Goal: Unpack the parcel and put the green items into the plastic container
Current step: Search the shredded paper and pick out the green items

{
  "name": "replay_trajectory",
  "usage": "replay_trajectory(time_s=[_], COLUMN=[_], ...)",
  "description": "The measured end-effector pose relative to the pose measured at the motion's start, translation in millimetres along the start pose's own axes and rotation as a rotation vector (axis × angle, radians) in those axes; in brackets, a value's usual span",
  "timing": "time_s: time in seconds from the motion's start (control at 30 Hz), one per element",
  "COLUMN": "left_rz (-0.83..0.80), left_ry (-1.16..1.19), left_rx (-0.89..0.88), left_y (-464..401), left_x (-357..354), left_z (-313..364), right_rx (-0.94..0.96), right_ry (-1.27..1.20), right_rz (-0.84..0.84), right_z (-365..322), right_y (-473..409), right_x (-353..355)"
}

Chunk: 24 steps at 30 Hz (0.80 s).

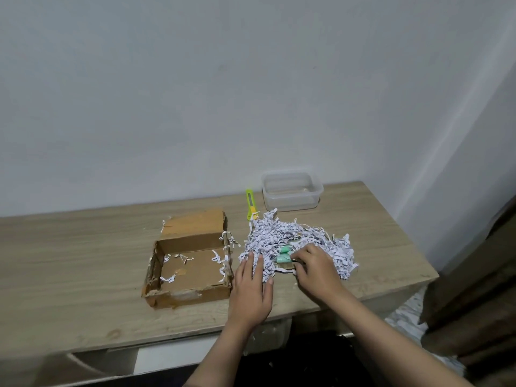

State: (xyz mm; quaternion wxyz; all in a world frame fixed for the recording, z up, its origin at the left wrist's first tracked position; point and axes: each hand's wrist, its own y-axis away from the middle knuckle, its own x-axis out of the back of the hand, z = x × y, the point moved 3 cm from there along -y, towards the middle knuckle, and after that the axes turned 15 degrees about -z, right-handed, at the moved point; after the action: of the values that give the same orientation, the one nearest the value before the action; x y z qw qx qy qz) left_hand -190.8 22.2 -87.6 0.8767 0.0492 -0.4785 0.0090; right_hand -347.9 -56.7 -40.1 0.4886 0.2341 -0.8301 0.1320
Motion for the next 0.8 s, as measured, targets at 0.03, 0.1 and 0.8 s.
replay_trajectory(time_s=[0.03, 0.1, 0.8], left_rz=[-0.005, -0.007, 0.045], left_ry=[0.005, 0.007, 0.087], left_rx=[0.001, 0.002, -0.007], left_y=[-0.2, -0.3, 1.6], left_x=[-0.1, 0.1, 2.0], left_z=[0.0, -0.1, -0.1], right_rx=[-0.023, -0.073, -0.016], right_ry=[0.02, 0.05, 0.073], right_rz=[0.005, 0.029, -0.077], right_z=[5.0, 15.3, -12.3], right_y=[1.9, 5.9, -15.6], right_x=[1.7, 5.8, 1.2])
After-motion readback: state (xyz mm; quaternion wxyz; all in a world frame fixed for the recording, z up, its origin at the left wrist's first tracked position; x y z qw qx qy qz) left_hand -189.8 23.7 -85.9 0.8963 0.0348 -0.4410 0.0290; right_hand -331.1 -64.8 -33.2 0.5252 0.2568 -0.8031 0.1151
